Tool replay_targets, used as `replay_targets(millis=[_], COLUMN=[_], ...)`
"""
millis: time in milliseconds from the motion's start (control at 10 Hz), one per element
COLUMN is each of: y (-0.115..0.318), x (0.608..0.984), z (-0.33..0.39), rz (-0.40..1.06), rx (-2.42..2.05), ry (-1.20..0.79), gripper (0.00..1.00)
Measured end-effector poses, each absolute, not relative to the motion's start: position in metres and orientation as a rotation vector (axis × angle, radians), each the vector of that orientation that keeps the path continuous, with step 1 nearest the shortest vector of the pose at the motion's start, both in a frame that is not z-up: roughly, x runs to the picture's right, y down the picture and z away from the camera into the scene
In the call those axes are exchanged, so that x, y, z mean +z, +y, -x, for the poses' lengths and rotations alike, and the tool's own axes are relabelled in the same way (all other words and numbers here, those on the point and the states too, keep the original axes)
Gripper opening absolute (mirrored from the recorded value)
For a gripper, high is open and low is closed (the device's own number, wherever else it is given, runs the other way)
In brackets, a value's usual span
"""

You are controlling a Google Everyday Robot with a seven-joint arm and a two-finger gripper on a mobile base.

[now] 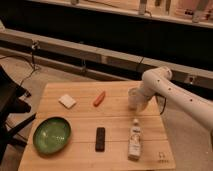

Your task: Pick up the ceramic cup

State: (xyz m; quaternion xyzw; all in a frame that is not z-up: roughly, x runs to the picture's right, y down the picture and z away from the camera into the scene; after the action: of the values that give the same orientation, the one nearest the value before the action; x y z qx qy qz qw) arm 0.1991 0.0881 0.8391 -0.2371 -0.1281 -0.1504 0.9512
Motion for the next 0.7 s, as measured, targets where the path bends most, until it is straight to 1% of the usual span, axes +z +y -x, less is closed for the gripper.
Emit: replay_targets(millis=[200, 300, 600, 700], y=[0.0878, 0.0867, 0.0837, 0.0831], x=[0.8393, 0.8384, 0.8358, 0.8350], z=[-0.1982, -0.1979, -0.1942, -0.1931], rz=[0.478, 0.473, 0.467, 0.469], rx=[-0.309, -0.312, -0.332, -0.336], ry=[-0.261, -0.260, -0.259, -0.259], gripper=[0.46, 0.42, 0.12, 0.04])
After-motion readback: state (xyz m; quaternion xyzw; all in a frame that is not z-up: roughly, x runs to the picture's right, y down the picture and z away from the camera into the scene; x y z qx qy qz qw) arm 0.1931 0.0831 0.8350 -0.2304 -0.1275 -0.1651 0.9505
